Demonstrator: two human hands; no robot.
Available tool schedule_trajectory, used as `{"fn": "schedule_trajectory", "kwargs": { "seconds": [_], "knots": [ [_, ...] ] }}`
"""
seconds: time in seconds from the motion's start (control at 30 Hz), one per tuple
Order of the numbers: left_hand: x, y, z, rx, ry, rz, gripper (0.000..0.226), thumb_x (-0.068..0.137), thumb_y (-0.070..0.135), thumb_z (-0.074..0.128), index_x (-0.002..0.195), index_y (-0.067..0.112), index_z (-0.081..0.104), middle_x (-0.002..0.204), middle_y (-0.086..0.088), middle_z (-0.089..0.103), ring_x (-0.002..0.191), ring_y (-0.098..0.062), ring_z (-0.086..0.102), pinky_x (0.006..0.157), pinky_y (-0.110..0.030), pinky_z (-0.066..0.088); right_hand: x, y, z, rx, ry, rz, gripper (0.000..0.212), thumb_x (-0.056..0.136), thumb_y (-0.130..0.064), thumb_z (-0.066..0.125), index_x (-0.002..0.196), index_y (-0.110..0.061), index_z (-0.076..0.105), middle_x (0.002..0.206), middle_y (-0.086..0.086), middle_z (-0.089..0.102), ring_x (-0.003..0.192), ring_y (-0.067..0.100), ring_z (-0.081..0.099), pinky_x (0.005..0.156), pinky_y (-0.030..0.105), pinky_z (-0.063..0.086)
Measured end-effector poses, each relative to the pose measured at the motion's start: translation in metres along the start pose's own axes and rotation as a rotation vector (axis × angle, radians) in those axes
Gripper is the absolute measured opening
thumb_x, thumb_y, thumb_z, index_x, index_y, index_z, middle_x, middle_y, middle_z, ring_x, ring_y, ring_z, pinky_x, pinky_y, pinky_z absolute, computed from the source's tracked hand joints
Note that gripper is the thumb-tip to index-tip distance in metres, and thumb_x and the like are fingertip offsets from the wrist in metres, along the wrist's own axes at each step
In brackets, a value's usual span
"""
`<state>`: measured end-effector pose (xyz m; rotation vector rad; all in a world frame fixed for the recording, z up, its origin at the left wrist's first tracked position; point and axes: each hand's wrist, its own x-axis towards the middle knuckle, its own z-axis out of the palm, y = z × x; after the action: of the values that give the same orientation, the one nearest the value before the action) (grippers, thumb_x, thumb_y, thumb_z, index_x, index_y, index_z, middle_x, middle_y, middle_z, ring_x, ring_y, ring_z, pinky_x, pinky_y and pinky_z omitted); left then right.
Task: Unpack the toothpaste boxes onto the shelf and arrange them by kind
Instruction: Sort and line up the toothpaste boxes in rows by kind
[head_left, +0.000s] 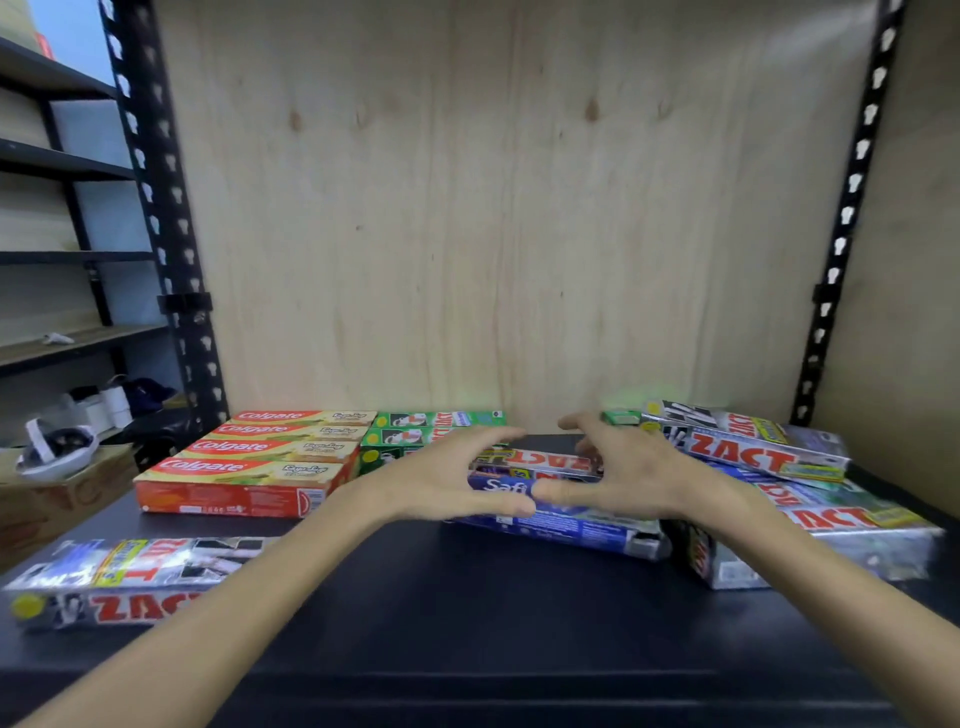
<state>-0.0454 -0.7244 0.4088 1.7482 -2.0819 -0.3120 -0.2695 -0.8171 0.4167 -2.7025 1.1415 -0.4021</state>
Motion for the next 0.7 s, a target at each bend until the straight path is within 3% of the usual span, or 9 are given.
{"fn": "schedule_trajectory", "kwargs": {
  "seconds": [0.1, 0.23, 0.4, 0.57, 0.7],
  "knots": [
    [0.003, 0.004, 0.014, 0.031, 0.030, -0.016, 0.108, 0.067, 0.071, 0.077, 0.155, 0.038, 0.024, 0.159, 0.015, 0.031, 0.142, -0.003, 0.031, 0.119, -0.033, 0.029, -0.017, 0.008, 0.003, -0.098, -0.035, -0.025, 0.125, 0.054, -0.095, 0.058, 0.153, -0.030, 0.019, 0.141, 0.001, 0.055, 0.132, 0.028, 0.047, 0.115, 0.046, 0.027],
    [-0.002, 0.004, 0.016, 0.008, 0.107, -0.043, 0.114, 0.060, 0.070, 0.083, 0.154, 0.038, 0.026, 0.147, 0.016, 0.044, 0.133, -0.002, 0.041, 0.114, -0.031, 0.035, -0.022, 0.010, 0.003, 0.027, -0.004, -0.057, 0.132, 0.055, -0.085, 0.071, 0.157, -0.025, 0.012, 0.140, 0.000, 0.055, 0.132, 0.023, 0.049, 0.116, 0.042, 0.029],
    [-0.024, 0.010, 0.017, -0.008, 0.144, -0.045, 0.100, 0.059, 0.072, 0.082, 0.144, 0.041, 0.039, 0.137, 0.025, 0.046, 0.123, 0.006, 0.046, 0.106, -0.025, 0.041, -0.033, 0.006, 0.004, 0.090, -0.050, -0.125, 0.119, 0.061, -0.077, 0.075, 0.155, -0.027, 0.020, 0.143, -0.001, 0.053, 0.130, 0.017, 0.049, 0.114, 0.041, 0.036],
    [-0.055, 0.012, 0.019, 0.057, 0.165, -0.033, 0.084, 0.063, 0.079, 0.073, 0.135, 0.045, 0.046, 0.133, 0.027, 0.043, 0.122, 0.005, 0.044, 0.104, -0.028, 0.043, -0.046, -0.006, 0.007, 0.015, -0.065, -0.190, 0.101, 0.062, -0.088, 0.063, 0.144, -0.034, 0.040, 0.142, -0.009, 0.053, 0.130, 0.016, 0.047, 0.112, 0.040, 0.036],
    [-0.082, 0.018, 0.018, 0.072, 0.201, -0.030, 0.078, 0.066, 0.075, 0.074, 0.132, 0.041, 0.049, 0.130, 0.025, 0.044, 0.121, 0.005, 0.044, 0.104, -0.027, 0.041, -0.064, -0.024, 0.011, 0.038, -0.024, -0.245, 0.089, 0.070, -0.075, 0.070, 0.143, -0.033, 0.043, 0.138, -0.009, 0.053, 0.126, 0.012, 0.045, 0.112, 0.036, 0.034]
  ]
}}
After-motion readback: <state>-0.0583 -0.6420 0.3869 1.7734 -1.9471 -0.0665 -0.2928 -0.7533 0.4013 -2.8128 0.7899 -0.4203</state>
